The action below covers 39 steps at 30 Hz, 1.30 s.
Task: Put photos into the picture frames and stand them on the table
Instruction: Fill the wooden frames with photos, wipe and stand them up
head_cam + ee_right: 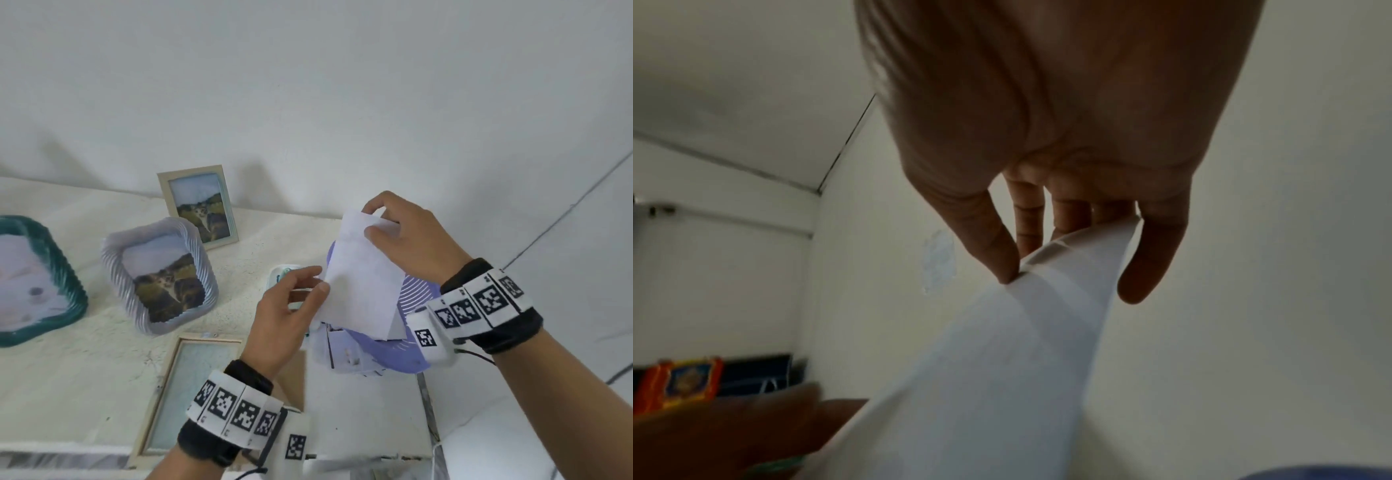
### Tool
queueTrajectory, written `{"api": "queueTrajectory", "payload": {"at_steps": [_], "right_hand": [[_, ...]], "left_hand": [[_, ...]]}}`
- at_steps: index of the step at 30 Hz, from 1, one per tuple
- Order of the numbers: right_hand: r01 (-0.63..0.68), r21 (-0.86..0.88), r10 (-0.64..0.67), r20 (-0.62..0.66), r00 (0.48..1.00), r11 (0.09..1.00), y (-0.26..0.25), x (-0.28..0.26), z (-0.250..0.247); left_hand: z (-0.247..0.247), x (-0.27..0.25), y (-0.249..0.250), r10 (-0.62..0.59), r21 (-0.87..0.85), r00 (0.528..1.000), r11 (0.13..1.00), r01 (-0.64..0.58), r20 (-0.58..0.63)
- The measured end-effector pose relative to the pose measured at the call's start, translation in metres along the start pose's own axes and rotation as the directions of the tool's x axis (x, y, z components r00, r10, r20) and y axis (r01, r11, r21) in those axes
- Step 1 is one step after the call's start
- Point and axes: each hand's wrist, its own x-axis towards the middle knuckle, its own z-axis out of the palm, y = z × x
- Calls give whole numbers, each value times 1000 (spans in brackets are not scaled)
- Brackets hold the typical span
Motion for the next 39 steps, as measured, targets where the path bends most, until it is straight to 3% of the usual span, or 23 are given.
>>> {"api": "queueTrajectory", "payload": {"at_steps": [2, 5, 7, 9, 12, 14, 18, 21, 27, 32, 39], "right_hand": [[17, 75, -16, -2, 1000, 997, -16, -14, 20], [27, 168, 0, -157, 988, 985, -30, -30, 62], [-46, 321, 129, -243, 961, 946, -38, -45, 96], [-184, 543, 303, -137, 943, 820, -49, -65, 134], [-314, 761, 388, 88, 917, 567, -61, -94, 187], [-333, 769, 397, 113, 911, 545, -63, -107, 212], [-378, 671, 372, 161, 914, 638, -67, -121, 234], [-404, 533, 370, 176, 912, 743, -68, -123, 245], [-384, 284, 376, 86, 923, 879, -68, -115, 260], [-358, 208, 340, 118, 933, 910, -69, -111, 269], [-371, -141, 382, 56, 923, 918, -80, -104, 281]], "left_hand": [[-19, -8, 7, 8, -71, 998, 997, -3, 63], [-56, -21, 3, -16, -125, 998, 992, 24, 61], [-80, -31, -4, -76, -148, 997, 986, 78, 17], [-102, -43, -15, -136, -143, 991, 981, 133, -10], [-132, -62, -35, -214, -67, 977, 975, 213, -7], [-152, -73, -53, -221, 84, 975, 972, 220, -1], [-195, -87, -89, -69, 470, 994, 877, 102, -88], [-216, -91, -109, 43, 589, 999, 808, -19, -27], [-228, -92, -144, 102, 672, 989, 726, -150, 110], [-228, -96, -157, 129, 720, 984, 671, -175, 120], [-228, -97, -159, 147, 740, 981, 645, -191, 126]]}}
